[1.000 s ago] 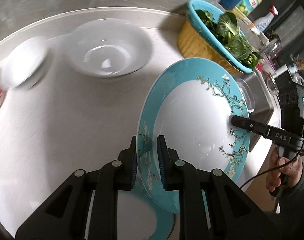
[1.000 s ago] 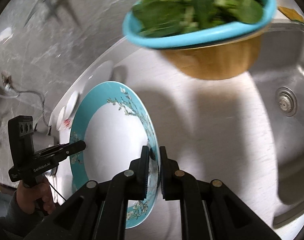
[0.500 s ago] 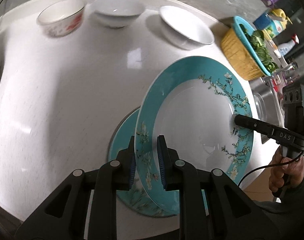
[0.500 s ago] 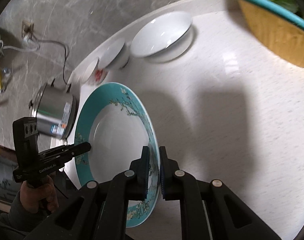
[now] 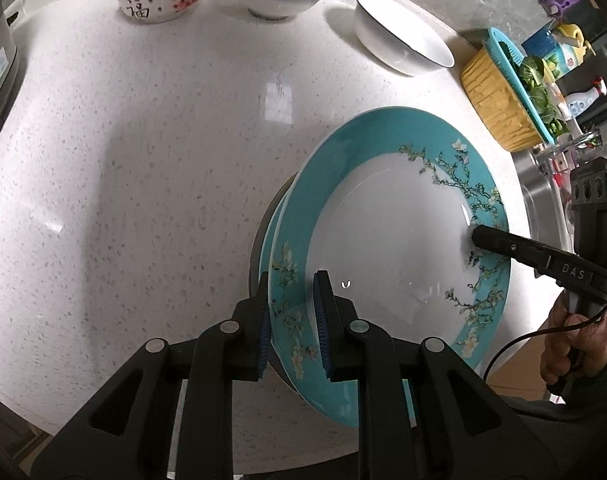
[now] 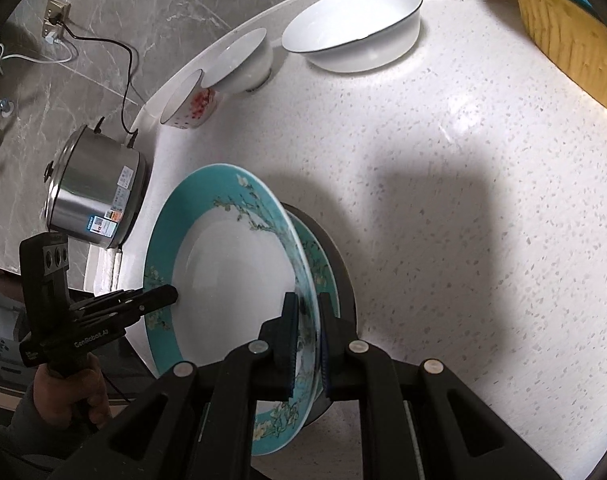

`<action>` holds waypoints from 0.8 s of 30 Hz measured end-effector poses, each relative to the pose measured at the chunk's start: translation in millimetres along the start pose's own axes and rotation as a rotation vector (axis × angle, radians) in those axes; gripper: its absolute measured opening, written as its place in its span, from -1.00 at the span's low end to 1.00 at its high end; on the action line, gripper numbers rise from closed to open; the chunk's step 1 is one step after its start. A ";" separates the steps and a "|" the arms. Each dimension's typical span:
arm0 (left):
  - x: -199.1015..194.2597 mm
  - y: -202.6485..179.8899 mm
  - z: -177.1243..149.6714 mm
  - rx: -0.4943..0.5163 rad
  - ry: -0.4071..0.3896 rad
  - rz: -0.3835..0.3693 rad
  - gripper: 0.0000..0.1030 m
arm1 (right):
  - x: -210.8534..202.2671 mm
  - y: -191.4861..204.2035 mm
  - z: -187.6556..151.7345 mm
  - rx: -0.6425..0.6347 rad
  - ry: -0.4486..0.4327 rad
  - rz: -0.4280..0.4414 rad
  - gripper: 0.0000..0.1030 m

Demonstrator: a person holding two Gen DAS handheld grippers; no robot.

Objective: Organize plates and bowls
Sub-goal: 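Lower the plate stack onto the large teal-rimmed plate with both grippers, then open both grippers and release the plate stack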

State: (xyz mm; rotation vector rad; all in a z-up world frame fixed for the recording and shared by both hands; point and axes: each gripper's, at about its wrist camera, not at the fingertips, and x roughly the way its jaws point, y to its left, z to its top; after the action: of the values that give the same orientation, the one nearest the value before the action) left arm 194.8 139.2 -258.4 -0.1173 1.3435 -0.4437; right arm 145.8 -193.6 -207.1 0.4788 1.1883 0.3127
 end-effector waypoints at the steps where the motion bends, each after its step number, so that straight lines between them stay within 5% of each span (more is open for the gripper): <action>1: 1.7 -1.2 1.0 0.004 -0.001 0.000 -0.69 | 0.9 -0.1 -1.0 -0.002 0.001 -0.006 -0.77; 12: 14.6 -20.3 12.9 0.042 -0.011 0.030 -0.69 | 10.5 4.5 -1.2 -0.015 -0.003 -0.052 -0.72; 24: 20.8 -44.2 11.5 0.138 -0.052 0.149 -0.55 | 19.8 15.1 3.6 -0.092 0.010 -0.155 -0.59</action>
State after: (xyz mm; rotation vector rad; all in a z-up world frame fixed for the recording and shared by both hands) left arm 198.3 89.2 -260.0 0.0842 1.2570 -0.4033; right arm 156.2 -171.9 -214.3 0.3038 1.2077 0.2356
